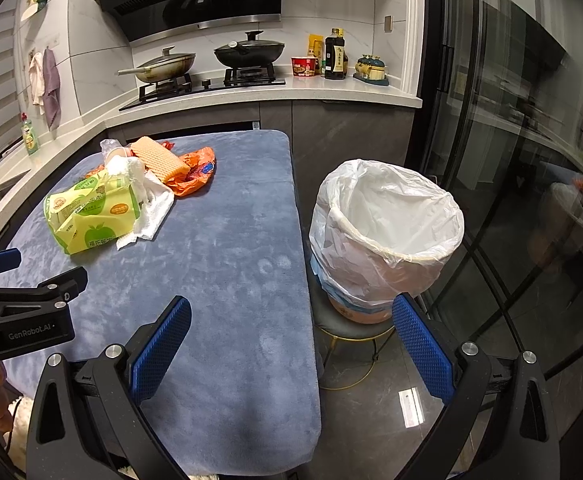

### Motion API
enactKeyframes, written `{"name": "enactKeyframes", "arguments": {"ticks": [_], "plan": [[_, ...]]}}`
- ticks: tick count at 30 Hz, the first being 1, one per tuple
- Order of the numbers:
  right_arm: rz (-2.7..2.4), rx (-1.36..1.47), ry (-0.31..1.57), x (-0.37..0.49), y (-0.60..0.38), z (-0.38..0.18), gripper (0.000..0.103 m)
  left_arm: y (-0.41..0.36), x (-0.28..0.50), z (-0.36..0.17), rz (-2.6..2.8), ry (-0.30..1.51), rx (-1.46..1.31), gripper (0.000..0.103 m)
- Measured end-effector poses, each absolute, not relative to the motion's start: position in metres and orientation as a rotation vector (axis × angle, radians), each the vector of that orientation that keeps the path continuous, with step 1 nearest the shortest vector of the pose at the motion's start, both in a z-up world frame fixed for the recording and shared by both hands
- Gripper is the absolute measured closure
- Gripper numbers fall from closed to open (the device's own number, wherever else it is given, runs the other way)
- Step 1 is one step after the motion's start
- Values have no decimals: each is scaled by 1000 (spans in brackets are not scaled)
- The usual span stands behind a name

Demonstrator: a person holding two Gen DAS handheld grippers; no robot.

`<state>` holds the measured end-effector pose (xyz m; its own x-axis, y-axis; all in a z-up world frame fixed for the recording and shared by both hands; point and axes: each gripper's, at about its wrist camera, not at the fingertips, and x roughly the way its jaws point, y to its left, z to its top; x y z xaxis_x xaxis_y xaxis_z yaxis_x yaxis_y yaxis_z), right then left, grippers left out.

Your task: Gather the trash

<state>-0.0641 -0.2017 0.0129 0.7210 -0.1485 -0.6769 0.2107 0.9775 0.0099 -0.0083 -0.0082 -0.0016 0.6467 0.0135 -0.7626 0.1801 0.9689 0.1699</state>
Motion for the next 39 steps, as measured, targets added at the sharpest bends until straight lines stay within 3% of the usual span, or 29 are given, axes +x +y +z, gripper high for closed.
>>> {"name": "enactKeyframes", "arguments": {"ticks": [39], "plan": [[-199, 91, 741, -62, -203, 13, 7, -11, -10, -3, -98, 865, 238, 7]]}}
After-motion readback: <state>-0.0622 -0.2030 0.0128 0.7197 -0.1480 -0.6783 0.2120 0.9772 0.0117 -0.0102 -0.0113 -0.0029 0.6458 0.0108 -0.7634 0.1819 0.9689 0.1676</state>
